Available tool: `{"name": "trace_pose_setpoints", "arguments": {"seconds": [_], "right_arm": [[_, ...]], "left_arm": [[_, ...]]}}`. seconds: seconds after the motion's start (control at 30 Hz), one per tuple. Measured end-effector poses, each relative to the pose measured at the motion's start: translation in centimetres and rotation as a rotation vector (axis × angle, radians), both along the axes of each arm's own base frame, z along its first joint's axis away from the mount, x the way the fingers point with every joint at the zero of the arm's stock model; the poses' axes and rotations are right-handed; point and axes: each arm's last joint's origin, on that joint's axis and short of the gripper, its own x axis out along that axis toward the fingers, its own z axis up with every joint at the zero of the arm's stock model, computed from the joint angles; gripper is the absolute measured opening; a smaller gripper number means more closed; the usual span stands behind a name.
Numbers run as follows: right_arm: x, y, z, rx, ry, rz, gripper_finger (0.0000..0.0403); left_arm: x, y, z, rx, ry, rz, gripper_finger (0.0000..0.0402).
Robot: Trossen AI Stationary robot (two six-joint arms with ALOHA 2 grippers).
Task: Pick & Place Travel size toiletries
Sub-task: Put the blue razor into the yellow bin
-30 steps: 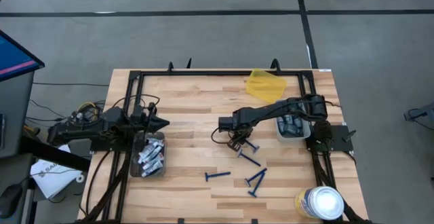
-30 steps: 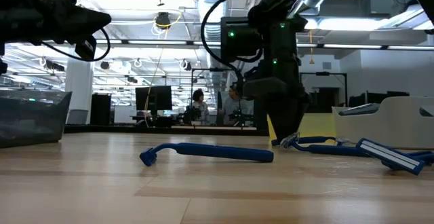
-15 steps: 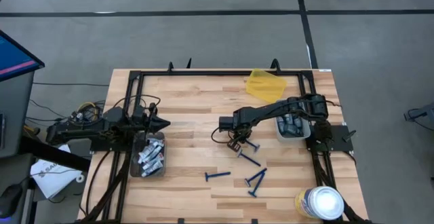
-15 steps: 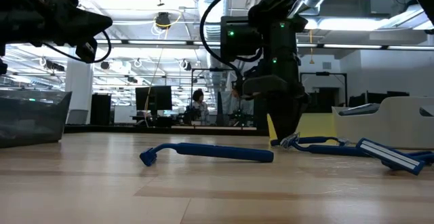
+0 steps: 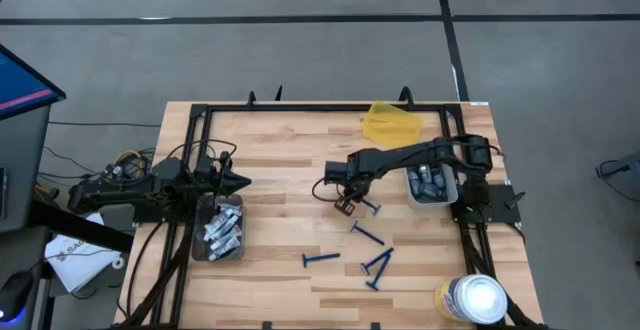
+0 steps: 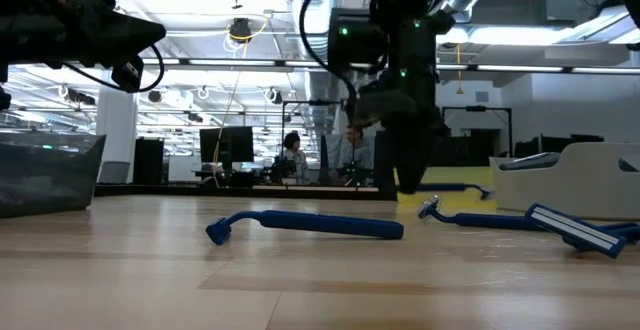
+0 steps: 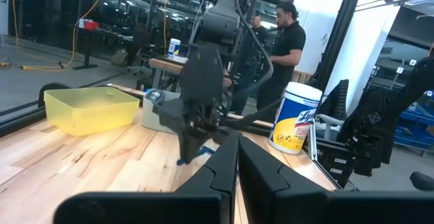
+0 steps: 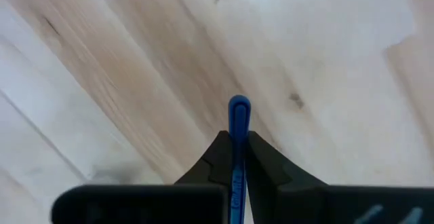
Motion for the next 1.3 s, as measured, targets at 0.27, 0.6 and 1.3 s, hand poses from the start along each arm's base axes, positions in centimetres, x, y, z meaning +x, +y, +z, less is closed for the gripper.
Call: {"name": "trace_pose_setpoints", "arguments": {"seconds": [0.27,0.6,1.3], "right_arm": [[0.2,-1.5,4.9,-0.038,-0.161,-0.007,0.0009],[-2.5,-6.6,13.3,-0.187,-0.403,-0.07,0.0009],[-8.8,-19.8,13.3,-0.478,-0.14,-0.274,0.0009]], "left_arm": [[0.0,0.0,0.0,0.0,0.0,0.0,0.0007],[0.0,0.0,0.0,0.0,0.0,0.0,0.0009],[0.0,0.0,0.0,0.0,0.0,0.0,0.001]]}}
